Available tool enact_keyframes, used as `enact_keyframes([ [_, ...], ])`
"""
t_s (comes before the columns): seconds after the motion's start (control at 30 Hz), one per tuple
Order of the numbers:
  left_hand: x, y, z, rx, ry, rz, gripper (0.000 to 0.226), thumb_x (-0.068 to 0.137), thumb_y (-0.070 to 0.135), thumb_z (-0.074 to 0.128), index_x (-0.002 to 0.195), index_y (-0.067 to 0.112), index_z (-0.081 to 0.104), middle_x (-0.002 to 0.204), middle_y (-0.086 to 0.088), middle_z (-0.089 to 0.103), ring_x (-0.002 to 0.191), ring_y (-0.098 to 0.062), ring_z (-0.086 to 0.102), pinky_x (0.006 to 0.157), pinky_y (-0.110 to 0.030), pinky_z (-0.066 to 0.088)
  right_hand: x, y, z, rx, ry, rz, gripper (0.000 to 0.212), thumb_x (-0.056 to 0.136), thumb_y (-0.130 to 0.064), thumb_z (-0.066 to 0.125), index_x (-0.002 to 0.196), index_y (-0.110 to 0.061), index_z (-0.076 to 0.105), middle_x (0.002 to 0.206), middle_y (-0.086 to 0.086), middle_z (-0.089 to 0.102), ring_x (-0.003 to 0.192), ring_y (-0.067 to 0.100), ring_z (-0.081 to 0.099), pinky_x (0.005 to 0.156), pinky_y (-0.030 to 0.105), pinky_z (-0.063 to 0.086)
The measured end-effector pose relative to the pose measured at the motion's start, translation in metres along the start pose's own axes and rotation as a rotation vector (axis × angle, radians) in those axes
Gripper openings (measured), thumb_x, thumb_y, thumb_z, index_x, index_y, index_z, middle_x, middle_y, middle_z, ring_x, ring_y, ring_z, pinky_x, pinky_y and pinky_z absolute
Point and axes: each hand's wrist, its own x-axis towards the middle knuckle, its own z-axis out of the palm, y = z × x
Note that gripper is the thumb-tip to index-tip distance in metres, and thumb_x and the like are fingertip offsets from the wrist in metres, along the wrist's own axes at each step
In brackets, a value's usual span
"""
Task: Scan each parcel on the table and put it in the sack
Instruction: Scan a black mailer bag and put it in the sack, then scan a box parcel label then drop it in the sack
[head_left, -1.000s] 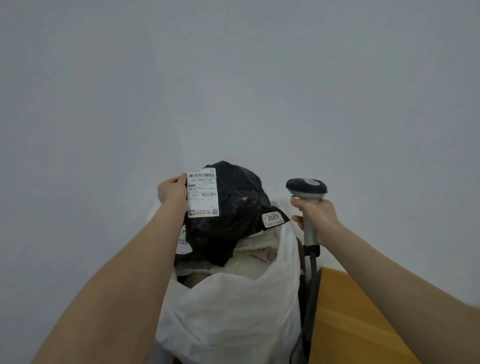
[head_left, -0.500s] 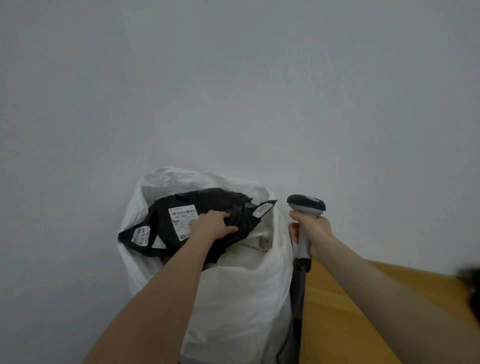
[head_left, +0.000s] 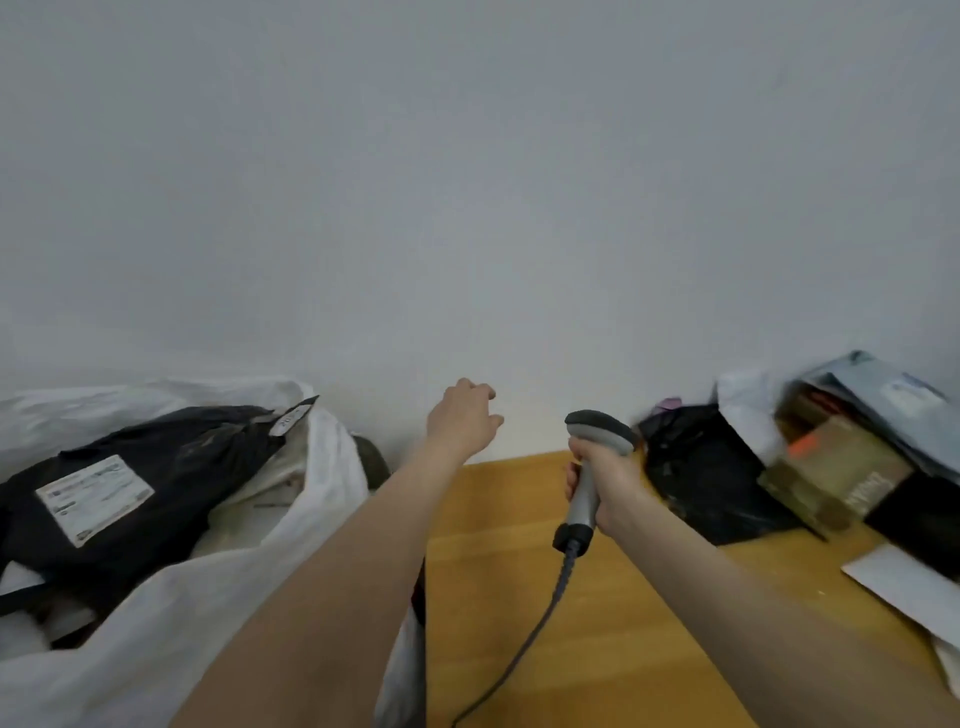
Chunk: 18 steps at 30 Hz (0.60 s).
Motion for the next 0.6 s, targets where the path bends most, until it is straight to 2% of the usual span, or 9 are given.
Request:
enact_keyframes([
  [0.23,0.005,0.174,0.095,-0.012,-0.219,0.125,0.044,0.095,0.029,0.053,0.137,0.018,0.047,0.138,-0.010,0.044,0.126,-0.027,0.045,0.101,-0.038,0.041,0.010,-0.039,-0.191,0.065,0.233,0.000,0.014,0.092,-0.014,0.064,0.086,-0.002,0.063,0.055,0.007,0.057,0.047,0.017,0.049,0.048,0.030,0.044],
  [0.33,0.007,0.244,0.133,-0.016,-0.263,0.186,0.043,0.093,0.027,0.055,0.135,0.015,0.051,0.133,-0.012,0.049,0.120,-0.030,0.051,0.096,-0.038,0.044,0.018,-0.059,-0.261,0.101,0.288,-0.005,0.018,0.092,-0.014,0.064,0.078,-0.004,0.061,0.054,0.006,0.057,0.047,0.016,0.049,0.050,0.029,0.044],
  [0.47,0.011,0.315,0.178,-0.031,-0.340,0.228,0.048,0.093,0.031,0.057,0.138,0.017,0.047,0.135,-0.008,0.048,0.119,-0.027,0.051,0.092,-0.037,0.046,0.033,-0.080,-0.333,0.135,0.365,0.008,0.016,0.092,-0.012,0.063,0.079,-0.002,0.060,0.054,0.008,0.057,0.044,0.016,0.048,0.046,0.028,0.043],
  [0.6,0.030,0.359,0.211,-0.058,-0.377,0.229,0.050,0.094,0.033,0.056,0.140,0.017,0.044,0.140,-0.007,0.044,0.124,-0.026,0.048,0.096,-0.039,0.046,0.057,-0.102,-0.383,0.158,0.431,0.009,0.014,0.089,-0.011,0.066,0.082,-0.002,0.059,0.056,0.009,0.056,0.044,0.016,0.049,0.047,0.028,0.044],
])
